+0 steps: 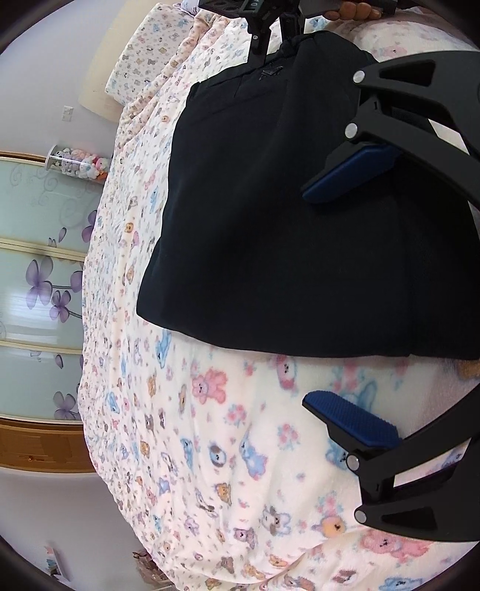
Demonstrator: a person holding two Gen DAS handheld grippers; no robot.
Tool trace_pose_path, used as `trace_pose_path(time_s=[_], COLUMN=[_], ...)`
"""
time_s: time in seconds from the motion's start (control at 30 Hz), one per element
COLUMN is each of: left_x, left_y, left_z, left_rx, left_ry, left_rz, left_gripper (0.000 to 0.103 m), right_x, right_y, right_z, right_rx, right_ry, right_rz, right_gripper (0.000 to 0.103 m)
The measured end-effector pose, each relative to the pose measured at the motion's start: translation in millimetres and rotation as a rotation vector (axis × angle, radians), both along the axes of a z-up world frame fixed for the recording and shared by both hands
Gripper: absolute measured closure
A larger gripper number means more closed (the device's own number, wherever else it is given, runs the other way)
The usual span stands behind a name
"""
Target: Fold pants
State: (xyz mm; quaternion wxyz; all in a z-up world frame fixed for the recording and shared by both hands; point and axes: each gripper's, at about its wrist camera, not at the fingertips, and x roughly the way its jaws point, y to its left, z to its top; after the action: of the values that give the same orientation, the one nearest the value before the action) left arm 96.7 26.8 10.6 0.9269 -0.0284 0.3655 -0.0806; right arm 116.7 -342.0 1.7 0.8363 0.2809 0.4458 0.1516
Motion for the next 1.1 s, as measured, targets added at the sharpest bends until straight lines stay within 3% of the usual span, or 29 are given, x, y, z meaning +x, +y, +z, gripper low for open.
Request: trace_pose_path(time_s=[0.17,0.33,0.4,0.57,0.63,0.7,0.9,0.97,1.1], left_x=[0,1,1,2,1,1,1,3,5], left_y=[-1,-1,1,5,5,4,7,9,16], left_z=[0,-1,-2,-3,-4,-3,-4,-5,4], left_rx=[0.016,0.003,-0.002,-0.020,-0.027,-0.028,-0.061,-0.077,-0.113], left_ry=[-0.005,0.002,0.004,0.014,0.017,0.016,0.027,0.039,0.075], left_rz=[0.004,0.007,0.010,0.026,0.027,0.024,0.006,0.001,-0.023], left_gripper=[0.002,0.002,0.002,0.002,0.002,0.002,0.002,0.002,0.002], right_x=[1,-5,-10,-29,-28,-20,6,15,26], right_y=[6,14,27,76,80,66,6,-4,-9], right_z=[3,17,30,59,57,50,15,3,-11], right_rx=[-0.023,-0.071,-0.115,-0.359,-0.394,-0.323,0.046,0.101,0.190], right_ry=[-0.019,-0.073,-0.119,-0.265,-0.261,-0.210,-0.028,0.039,0.084], right_rz=[0.018,0.031,0.060,0.182,0.185,0.150,0.020,-0.001,0.013], right_gripper=[0.040,0.048,0.049,0.049,0.049,0.048,0.046,0.029,0.030])
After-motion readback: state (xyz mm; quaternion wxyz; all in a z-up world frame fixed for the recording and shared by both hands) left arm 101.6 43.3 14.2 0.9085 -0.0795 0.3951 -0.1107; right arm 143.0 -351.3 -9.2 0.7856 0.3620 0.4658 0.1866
